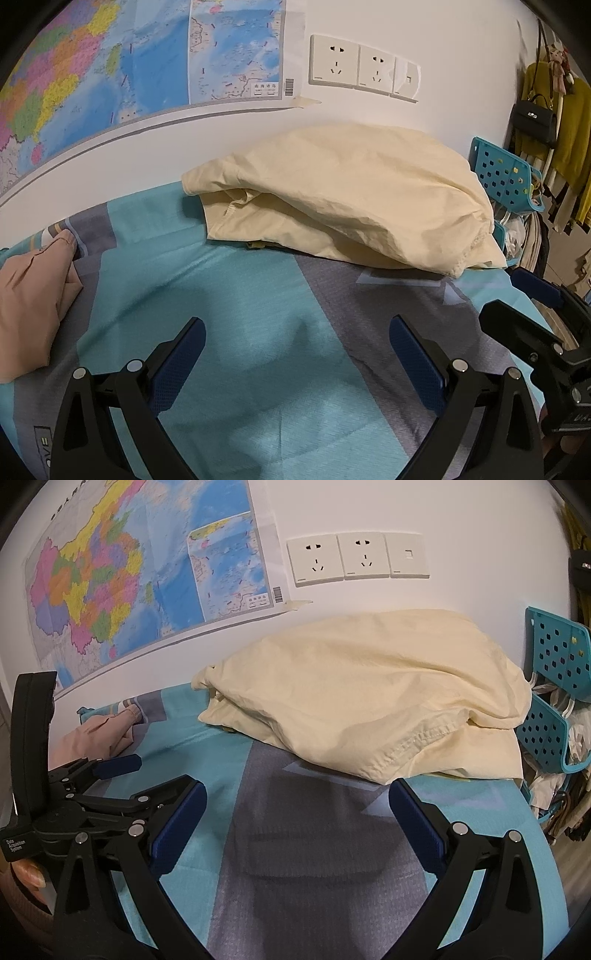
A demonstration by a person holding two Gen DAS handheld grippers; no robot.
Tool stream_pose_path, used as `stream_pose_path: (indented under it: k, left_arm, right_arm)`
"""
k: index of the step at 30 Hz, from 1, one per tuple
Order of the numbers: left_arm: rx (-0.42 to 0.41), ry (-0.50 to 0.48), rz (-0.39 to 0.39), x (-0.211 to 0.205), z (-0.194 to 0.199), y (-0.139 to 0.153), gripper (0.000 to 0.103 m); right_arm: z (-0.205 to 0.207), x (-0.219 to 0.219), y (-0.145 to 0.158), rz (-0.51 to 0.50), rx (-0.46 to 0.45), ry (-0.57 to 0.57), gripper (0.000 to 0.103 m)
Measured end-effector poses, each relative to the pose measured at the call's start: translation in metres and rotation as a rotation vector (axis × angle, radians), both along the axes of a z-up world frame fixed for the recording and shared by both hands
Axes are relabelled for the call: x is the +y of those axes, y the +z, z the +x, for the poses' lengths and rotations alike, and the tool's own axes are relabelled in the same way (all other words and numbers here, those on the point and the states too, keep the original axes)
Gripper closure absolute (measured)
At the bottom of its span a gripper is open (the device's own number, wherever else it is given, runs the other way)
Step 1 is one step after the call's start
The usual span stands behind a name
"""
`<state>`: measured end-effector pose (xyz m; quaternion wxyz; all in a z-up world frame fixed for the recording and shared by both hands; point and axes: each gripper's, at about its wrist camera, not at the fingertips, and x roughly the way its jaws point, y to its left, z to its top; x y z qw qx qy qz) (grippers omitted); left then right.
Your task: Fold large clothes
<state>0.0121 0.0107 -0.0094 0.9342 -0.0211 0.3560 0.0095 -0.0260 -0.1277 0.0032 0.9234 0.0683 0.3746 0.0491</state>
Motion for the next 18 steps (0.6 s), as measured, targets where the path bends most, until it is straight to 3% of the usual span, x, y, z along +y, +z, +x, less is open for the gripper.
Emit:
stream_pose_path:
  k: [12,18]
  left_arm:
    - [0.033,0.016,-0.002,0.01,0.013,-0.002,0.007]
    - [0.07,0.067,0.004,0.029,0.028,-0.009,0.007]
  right_arm:
    - [0.021,0.009,-0.002,-0.037,0.002,0.045,0.006]
    - [0.055,0.012,-0.019,-0.1,0.04,0.084,0.006]
